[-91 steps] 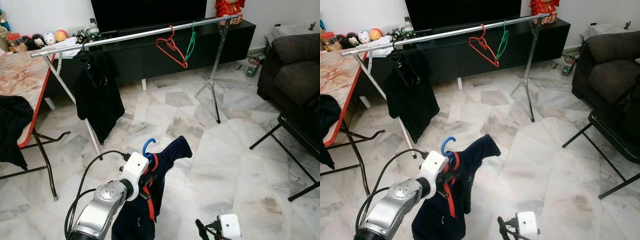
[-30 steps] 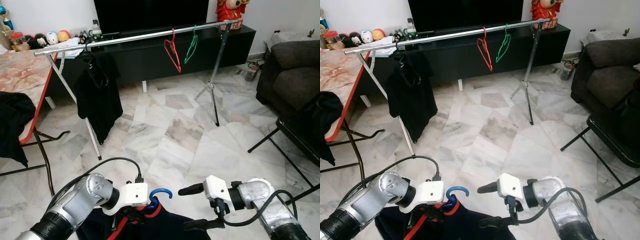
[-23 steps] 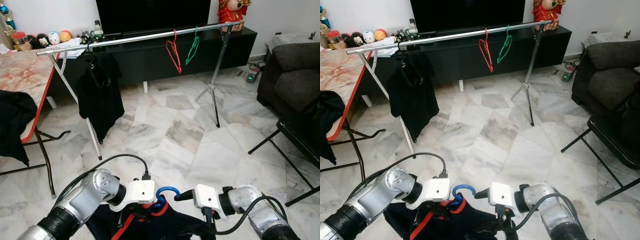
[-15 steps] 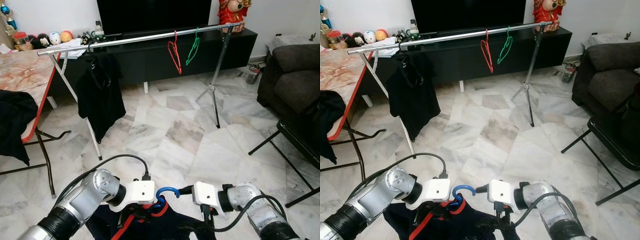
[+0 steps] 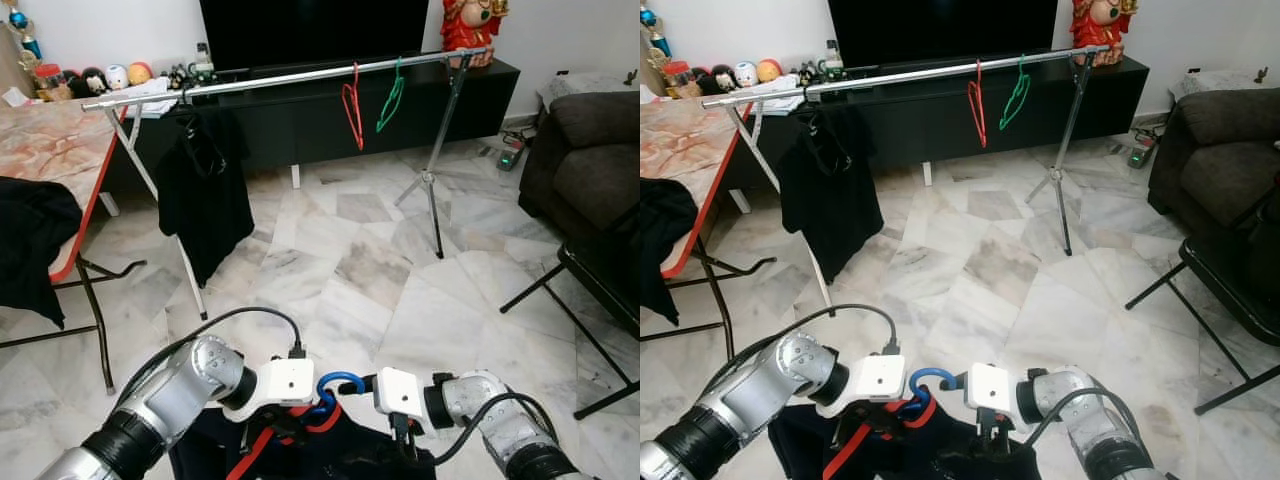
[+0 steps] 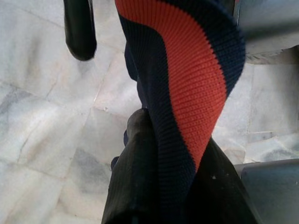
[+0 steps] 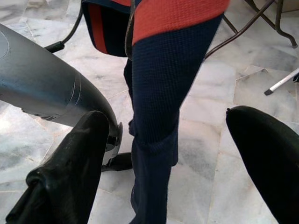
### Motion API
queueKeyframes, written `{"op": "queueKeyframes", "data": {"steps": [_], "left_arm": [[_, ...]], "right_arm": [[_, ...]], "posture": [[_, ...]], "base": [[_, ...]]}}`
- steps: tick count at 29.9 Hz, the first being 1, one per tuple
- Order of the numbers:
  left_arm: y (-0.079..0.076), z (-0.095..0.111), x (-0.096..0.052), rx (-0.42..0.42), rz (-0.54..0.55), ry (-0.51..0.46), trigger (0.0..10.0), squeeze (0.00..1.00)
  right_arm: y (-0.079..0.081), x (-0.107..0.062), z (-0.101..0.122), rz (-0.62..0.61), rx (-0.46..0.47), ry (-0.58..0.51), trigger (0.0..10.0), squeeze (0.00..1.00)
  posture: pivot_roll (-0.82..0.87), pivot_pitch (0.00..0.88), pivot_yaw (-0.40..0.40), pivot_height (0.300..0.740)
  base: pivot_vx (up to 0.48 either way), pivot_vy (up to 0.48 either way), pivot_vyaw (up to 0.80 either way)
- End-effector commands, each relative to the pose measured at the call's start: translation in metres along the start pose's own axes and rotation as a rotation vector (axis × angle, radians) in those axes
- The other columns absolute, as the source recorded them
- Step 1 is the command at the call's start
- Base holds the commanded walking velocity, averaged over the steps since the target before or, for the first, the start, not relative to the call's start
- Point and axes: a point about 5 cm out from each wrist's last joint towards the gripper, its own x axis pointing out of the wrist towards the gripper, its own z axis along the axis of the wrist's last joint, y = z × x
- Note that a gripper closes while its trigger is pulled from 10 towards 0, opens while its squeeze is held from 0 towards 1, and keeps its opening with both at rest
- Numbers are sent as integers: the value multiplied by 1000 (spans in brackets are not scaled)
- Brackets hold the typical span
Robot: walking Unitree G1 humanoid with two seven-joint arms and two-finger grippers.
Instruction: Hang hanger
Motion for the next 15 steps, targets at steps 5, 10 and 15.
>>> {"op": "queueKeyframes", "data": {"steps": [5, 10, 15], "left_arm": [[5, 18, -3, 47, 0, -42, 10000, 0], [4, 20, -3, 56, -7, -45, 10000, 0], [3, 20, -1, 57, -13, -47, 10000, 0]], "right_arm": [[1, 8, -1, -14, -16, 10, 10000, 0], [1, 7, -2, -27, -11, 15, 863, 0], [-1, 5, -3, -38, -8, 17, 0, 0]], "posture": [[0, 29, 49, 740], [0, 29, 49, 740], [-1, 19, 50, 740]], "base": [[0, 0, 0], [0, 0, 0], [0, 0, 0]]}}
